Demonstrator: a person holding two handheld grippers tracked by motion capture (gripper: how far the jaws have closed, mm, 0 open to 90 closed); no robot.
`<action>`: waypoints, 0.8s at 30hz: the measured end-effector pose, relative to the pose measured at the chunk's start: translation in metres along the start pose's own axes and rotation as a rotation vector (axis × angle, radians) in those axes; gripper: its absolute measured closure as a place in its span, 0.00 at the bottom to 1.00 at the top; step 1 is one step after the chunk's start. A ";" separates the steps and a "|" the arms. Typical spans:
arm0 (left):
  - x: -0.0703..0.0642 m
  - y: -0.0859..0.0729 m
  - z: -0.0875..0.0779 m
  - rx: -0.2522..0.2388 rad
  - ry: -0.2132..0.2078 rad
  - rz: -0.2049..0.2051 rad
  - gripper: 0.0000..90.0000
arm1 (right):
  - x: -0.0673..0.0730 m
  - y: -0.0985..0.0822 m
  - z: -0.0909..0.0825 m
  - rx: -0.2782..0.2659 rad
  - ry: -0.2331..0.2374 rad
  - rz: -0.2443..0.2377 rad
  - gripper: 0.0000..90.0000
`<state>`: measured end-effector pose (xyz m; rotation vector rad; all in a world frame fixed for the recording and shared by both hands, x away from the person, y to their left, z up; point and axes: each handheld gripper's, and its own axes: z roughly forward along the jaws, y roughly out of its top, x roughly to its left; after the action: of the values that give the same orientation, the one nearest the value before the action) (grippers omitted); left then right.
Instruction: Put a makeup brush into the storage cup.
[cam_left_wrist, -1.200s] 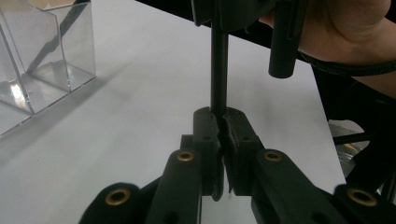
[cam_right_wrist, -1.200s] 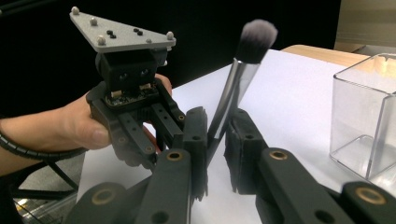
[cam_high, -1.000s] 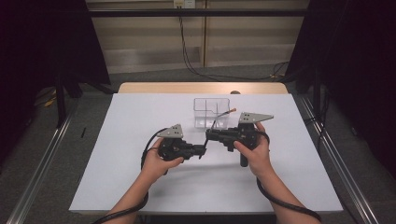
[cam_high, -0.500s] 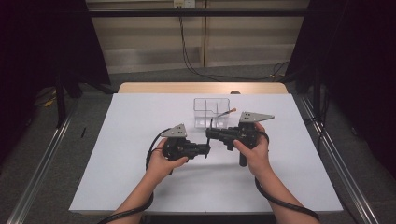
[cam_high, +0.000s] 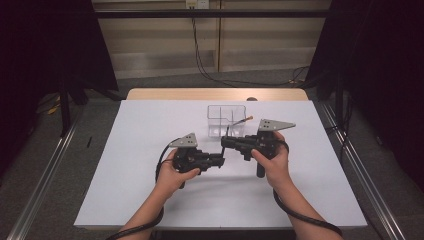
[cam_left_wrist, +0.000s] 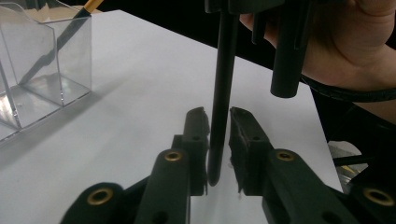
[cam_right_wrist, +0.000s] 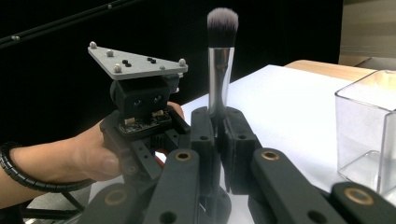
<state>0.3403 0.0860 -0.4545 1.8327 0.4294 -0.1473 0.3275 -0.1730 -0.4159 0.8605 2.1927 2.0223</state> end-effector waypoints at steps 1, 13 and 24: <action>0.000 0.000 -0.001 -0.003 0.000 0.001 0.82 | 0.000 0.000 -0.001 -0.001 0.000 -0.001 0.94; 0.000 0.003 -0.014 -0.026 0.060 0.054 0.41 | 0.000 0.003 -0.007 -0.009 0.003 -0.017 0.94; 0.003 0.002 -0.024 -0.034 0.100 0.059 0.13 | -0.001 0.004 -0.007 -0.006 0.003 -0.026 0.94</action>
<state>0.3410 0.1085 -0.4459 1.8226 0.4447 -0.0080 0.3271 -0.1795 -0.4117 0.8254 2.1865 2.0185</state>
